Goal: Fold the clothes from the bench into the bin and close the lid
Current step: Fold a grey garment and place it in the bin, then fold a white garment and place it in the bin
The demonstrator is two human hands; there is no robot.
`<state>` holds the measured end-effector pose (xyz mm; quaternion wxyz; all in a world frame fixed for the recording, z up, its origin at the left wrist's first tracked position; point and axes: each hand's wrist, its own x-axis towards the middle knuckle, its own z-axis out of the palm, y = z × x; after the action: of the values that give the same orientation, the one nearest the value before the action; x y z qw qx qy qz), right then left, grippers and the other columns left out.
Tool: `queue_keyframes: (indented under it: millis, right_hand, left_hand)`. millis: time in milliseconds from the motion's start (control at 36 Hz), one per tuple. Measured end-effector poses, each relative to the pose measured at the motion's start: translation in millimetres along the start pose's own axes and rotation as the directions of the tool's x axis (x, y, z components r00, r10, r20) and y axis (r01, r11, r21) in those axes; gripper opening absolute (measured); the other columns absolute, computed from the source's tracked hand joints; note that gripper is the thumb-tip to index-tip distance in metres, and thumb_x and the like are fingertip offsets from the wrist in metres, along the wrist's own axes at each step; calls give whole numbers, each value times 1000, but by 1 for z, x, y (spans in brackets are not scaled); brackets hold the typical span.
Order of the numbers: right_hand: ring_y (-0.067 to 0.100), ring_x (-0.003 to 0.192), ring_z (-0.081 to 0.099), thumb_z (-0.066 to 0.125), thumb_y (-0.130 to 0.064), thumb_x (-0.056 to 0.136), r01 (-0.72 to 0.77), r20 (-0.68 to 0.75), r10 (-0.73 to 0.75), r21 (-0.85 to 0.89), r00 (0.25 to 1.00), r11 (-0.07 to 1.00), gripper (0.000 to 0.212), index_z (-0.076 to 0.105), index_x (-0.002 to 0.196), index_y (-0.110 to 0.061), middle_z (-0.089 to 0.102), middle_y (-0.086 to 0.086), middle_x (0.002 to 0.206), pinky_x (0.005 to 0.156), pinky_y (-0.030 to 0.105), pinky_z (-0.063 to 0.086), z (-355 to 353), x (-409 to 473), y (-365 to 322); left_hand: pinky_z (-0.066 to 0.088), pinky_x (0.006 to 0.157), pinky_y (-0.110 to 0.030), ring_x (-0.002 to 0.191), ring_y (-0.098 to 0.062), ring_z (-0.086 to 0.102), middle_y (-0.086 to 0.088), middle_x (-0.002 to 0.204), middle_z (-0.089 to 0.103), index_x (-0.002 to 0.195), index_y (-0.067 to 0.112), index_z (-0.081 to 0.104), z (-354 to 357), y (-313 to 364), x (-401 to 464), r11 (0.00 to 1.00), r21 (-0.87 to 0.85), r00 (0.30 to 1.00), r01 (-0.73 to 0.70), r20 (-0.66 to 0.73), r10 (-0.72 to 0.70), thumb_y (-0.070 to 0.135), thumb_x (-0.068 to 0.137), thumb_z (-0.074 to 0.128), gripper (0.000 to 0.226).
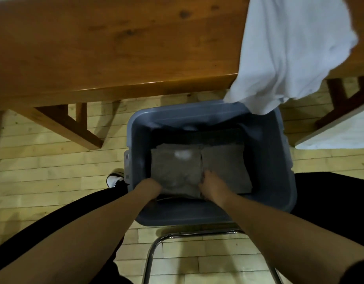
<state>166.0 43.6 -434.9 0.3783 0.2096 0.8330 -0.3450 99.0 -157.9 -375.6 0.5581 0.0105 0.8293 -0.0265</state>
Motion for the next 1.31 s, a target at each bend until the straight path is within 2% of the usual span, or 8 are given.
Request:
queue_keyframes:
  millis: [139, 333, 472, 611, 722, 889, 1167, 1306]
  right_hand:
    - [26, 90, 60, 50, -30, 97, 194, 93, -179, -201, 980, 960, 24, 62, 101, -9, 62, 9, 102, 74, 33, 49, -56, -30, -28]
    - [22, 77, 54, 44, -28, 98, 345, 119, -337, -550, 934, 761, 25, 49, 74, -26, 53, -2, 79, 72, 38, 48, -171, -108, -62]
    - [20, 80, 60, 48, -28, 96, 327, -171, -491, -556, 855, 764, 20, 62, 84, -19, 60, -1, 85, 70, 35, 49, -237, -141, -55]
    - [18, 96, 54, 58, -19, 92, 366, -538, -589, -470, 603, 803, 20, 62, 112, -15, 55, -1, 111, 78, 29, 45, -264, -149, -35]
    - [24, 134, 38, 60, -30, 93, 223, -637, -474, -436, 608, 872, 50, 45, 140, -22, 39, 2, 147, 110, 40, 35, -272, -145, -34]
    - [28, 149, 13, 62, -47, 91, 87, -572, -373, -463, 731, 882, 79, 16, 152, -32, 9, 3, 163, 116, 49, 24, -290, -131, -30]
    - [24, 131, 44, 48, -12, 99, 248, -549, -401, -334, 733, 909, 44, 49, 142, -21, 38, 0, 152, 106, 35, 42, -326, -123, -30]
    - [22, 132, 42, 57, -28, 95, 268, -550, -436, -361, 712, 893, 48, 47, 142, -24, 35, -2, 153, 103, 32, 42, -320, -124, -29]
  left_hand:
    - [54, 91, -42, 96, -30, 64, -19, 116, 67, 108, 2, 64, -32, 28, -22, 955, -266, 971, -128, -232, 66, 14, 100, 44, 24]
    - [53, 74, -46, 79, -23, 61, -4, 86, 65, 96, 17, 59, -93, 101, -113, 784, -275, 696, -556, -670, 258, 23, 100, 47, 14]
    - [51, 78, -33, 91, -12, 54, 8, 99, 56, 99, 22, 58, -118, 147, -153, 699, -26, 370, -715, -862, 346, 18, 96, 53, 7]
    - [33, 97, -17, 119, -13, 45, 0, 127, 50, 120, 11, 57, -128, 179, -163, 684, 248, 175, -686, -856, 486, 11, 90, 59, 30]
    - [23, 116, -26, 141, -17, 32, -4, 151, 39, 138, 12, 49, -130, 200, -157, 723, 327, 187, -609, -827, 531, 21, 92, 61, 47]
    - [4, 122, -33, 152, -19, 8, -3, 164, 15, 156, 15, 19, -143, 235, -145, 791, 341, 371, -507, -742, 558, 60, 94, 50, 83]
    - [15, 121, -35, 151, -20, 17, -2, 162, 25, 153, 21, 31, -161, 249, -141, 807, 413, 362, -423, -739, 568, 41, 105, 32, 51]
    - [34, 112, -33, 141, -17, 39, 2, 153, 43, 144, 25, 47, -164, 243, -148, 799, 339, 331, -497, -777, 536, 34, 107, 31, 42]
